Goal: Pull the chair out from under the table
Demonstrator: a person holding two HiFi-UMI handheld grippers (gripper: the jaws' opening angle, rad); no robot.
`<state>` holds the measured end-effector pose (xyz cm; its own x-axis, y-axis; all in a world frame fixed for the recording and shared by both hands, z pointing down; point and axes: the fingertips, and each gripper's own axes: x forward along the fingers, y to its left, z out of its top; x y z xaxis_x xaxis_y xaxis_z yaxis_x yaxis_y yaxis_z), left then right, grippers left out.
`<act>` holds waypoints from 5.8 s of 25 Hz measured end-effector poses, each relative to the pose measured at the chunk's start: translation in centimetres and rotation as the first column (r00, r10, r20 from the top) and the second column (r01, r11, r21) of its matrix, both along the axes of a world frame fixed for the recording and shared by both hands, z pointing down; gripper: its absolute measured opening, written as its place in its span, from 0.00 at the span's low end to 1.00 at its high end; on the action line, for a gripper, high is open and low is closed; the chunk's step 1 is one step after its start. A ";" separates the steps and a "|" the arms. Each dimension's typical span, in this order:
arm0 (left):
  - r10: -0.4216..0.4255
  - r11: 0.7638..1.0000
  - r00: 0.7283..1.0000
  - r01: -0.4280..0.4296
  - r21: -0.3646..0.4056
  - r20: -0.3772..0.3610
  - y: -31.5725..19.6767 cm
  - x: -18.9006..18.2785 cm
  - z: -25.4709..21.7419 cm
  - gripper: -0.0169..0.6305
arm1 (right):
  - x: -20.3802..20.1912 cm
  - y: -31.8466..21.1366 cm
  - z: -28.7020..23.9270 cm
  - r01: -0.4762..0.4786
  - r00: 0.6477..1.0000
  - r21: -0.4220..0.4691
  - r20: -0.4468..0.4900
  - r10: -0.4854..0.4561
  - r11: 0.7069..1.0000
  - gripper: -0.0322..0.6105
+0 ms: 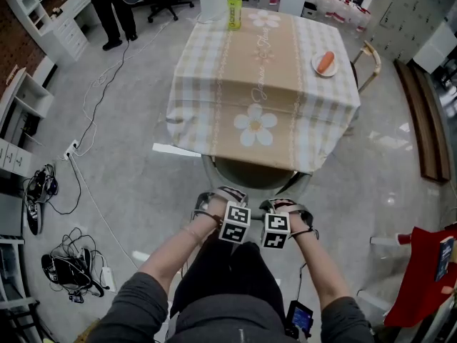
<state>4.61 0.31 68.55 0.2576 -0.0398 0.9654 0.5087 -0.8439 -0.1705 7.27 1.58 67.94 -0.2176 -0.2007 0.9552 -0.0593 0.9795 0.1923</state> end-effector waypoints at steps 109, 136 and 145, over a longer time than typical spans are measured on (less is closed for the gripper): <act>-0.039 0.998 0.999 0.039 0.044 -0.002 13.0 -2.3 0.3 0.19 | -2.2 13.1 0.2 0.031 0.999 0.000 -0.024 -0.031 1.000 0.16; -0.776 0.612 0.132 0.400 -0.683 -0.617 5.2 -1.4 -24.4 0.04 | 5.4 5.9 -26.4 -0.535 -0.023 -0.437 0.863 0.505 0.723 0.24; -0.654 0.645 0.016 0.534 -0.547 -0.756 7.3 0.4 -26.2 0.04 | 8.8 8.4 -27.3 -0.837 -0.275 -0.400 0.897 0.345 0.374 0.11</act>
<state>5.01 7.59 42.33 0.7991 -0.5756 0.1735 -0.5866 -0.8098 0.0153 16.10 9.97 40.64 -0.2249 -0.9723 0.0630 -0.8943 0.1803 -0.4096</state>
